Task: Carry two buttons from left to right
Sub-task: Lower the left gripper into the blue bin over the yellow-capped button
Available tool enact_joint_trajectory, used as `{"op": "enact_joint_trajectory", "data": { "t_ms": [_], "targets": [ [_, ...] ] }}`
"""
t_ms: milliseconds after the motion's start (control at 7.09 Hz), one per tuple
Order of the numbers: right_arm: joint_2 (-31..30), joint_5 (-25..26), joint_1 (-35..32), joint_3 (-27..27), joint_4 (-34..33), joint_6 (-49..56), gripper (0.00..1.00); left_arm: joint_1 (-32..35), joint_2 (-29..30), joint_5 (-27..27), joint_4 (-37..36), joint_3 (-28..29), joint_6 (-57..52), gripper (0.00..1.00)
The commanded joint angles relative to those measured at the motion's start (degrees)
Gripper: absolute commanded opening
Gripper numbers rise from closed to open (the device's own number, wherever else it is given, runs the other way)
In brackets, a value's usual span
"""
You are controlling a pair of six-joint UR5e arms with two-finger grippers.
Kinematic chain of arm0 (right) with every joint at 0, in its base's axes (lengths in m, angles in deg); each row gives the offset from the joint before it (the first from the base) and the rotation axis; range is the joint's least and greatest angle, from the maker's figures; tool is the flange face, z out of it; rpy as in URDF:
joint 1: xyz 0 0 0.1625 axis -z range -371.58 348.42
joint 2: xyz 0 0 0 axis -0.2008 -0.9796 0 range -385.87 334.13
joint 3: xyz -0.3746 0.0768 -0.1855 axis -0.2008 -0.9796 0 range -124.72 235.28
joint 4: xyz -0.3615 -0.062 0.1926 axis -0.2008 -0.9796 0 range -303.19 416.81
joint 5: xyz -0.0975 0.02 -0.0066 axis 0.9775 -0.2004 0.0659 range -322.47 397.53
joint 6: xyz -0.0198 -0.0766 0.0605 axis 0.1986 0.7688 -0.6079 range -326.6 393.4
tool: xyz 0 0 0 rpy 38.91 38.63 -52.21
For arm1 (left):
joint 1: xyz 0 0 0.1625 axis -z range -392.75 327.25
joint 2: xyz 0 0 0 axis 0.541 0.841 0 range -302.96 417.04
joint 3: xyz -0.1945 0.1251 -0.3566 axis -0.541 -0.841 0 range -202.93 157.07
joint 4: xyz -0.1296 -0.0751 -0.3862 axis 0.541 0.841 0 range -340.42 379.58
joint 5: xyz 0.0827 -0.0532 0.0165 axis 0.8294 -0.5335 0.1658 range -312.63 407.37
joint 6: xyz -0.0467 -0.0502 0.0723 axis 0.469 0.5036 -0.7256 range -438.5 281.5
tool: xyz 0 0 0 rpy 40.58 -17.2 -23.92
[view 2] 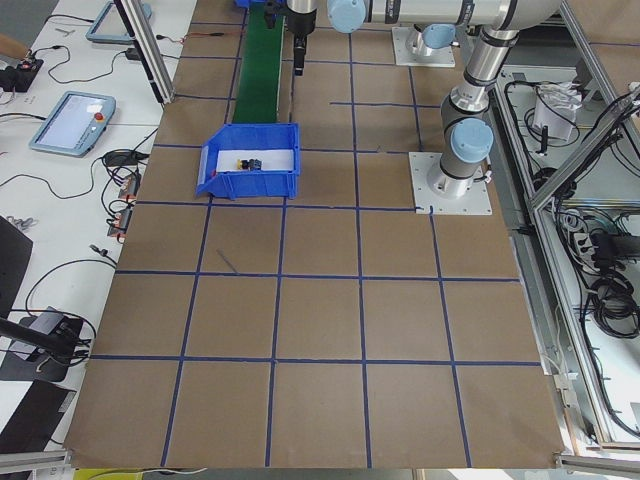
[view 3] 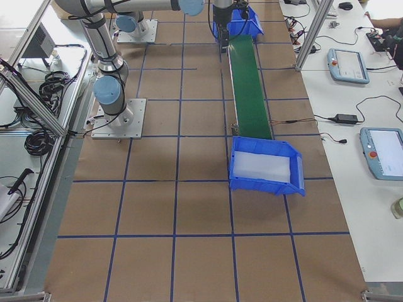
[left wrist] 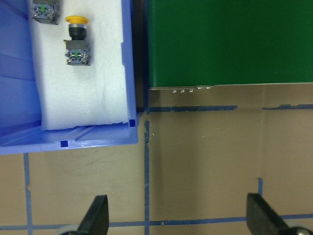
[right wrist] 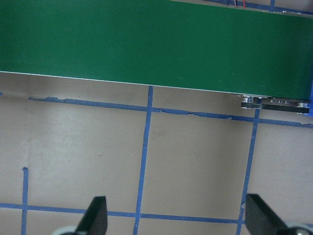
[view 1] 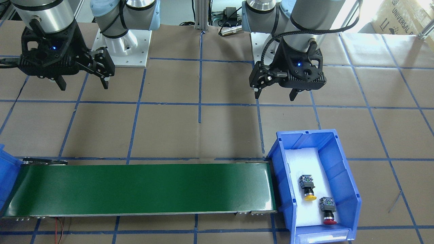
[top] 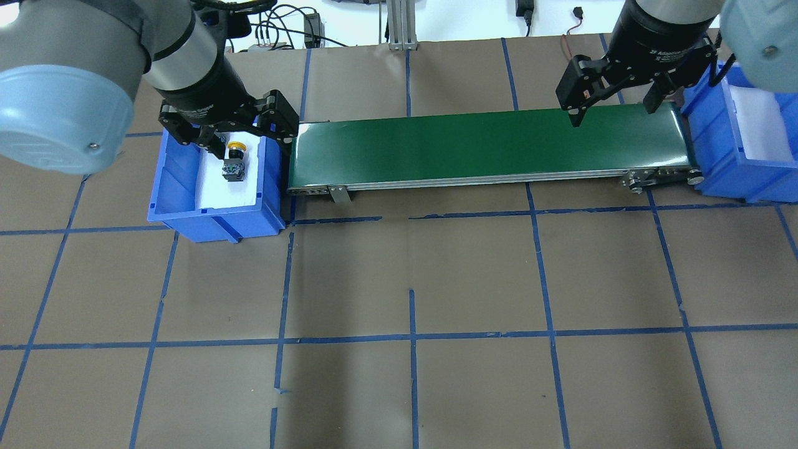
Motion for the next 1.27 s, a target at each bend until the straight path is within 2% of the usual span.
{"op": "enact_joint_trajectory", "data": {
  "t_ms": [0, 141, 564, 706, 847, 1129],
  "targets": [
    [0.0, -0.6, 0.0, -0.1, 1.0, 0.3, 1.00, 0.9, 1.9, -0.1, -0.8, 0.8, 0.3, 1.00],
    [0.0, -1.0, 0.0, -0.2, 5.0, 0.5, 1.00, 0.1, 2.3, -0.1, -0.8, 1.3, -1.6, 1.00],
    [-0.7, -2.5, 0.0, -0.2, 5.1, 0.4, 1.00, -10.3, 2.7, -1.8, -0.8, 1.2, -8.5, 1.00],
    [-0.7, -2.3, 0.0, -0.1, 4.5, 0.4, 1.00, -12.8, 3.6, -1.6, -2.4, 0.9, -16.9, 1.00],
    [-0.7, -2.1, 0.0, -0.2, 4.3, 0.2, 1.00, -14.2, 5.8, -1.6, -6.6, 0.6, -19.7, 1.00],
    [-0.7, -2.1, 0.0, -0.2, 3.8, 0.2, 1.00, -17.3, 12.3, -2.2, -12.9, 1.6, -19.0, 1.00]
  ]
}}
